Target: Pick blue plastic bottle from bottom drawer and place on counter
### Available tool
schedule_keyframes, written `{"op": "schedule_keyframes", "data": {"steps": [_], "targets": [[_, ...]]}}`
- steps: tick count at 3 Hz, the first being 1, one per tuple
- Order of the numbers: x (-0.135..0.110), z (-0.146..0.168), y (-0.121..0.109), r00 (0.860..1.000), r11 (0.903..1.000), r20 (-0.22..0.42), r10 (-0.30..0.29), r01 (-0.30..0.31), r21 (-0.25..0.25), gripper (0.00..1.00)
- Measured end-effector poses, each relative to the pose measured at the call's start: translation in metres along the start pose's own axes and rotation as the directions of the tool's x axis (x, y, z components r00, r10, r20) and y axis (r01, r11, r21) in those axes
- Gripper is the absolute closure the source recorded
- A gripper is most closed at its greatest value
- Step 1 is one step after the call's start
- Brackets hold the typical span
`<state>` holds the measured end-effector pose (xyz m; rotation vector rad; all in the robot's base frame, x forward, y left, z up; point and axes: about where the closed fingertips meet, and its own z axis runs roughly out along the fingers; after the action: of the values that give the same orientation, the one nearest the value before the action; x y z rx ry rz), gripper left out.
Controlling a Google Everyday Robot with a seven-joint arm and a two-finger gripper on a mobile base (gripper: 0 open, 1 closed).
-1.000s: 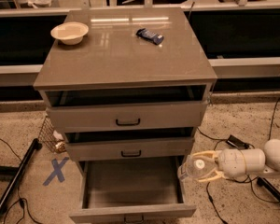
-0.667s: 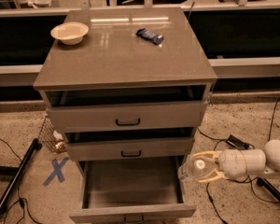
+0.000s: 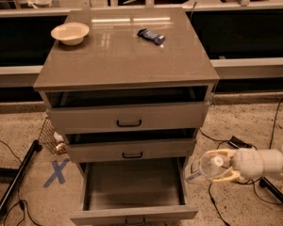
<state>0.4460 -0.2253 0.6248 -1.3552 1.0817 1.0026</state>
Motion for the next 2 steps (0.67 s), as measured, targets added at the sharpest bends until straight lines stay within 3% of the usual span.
{"op": "schedule_keyframes", "data": {"steps": [1,2], "targets": [[-0.08,-0.021,-0.013,0.99,0.999,-0.138,-0.024,0.019,-0.041,1.0],[-0.144,-0.044,-0.054,0.96,0.9971,-0.278,-0.021,0.0,-0.077,1.0]]}}
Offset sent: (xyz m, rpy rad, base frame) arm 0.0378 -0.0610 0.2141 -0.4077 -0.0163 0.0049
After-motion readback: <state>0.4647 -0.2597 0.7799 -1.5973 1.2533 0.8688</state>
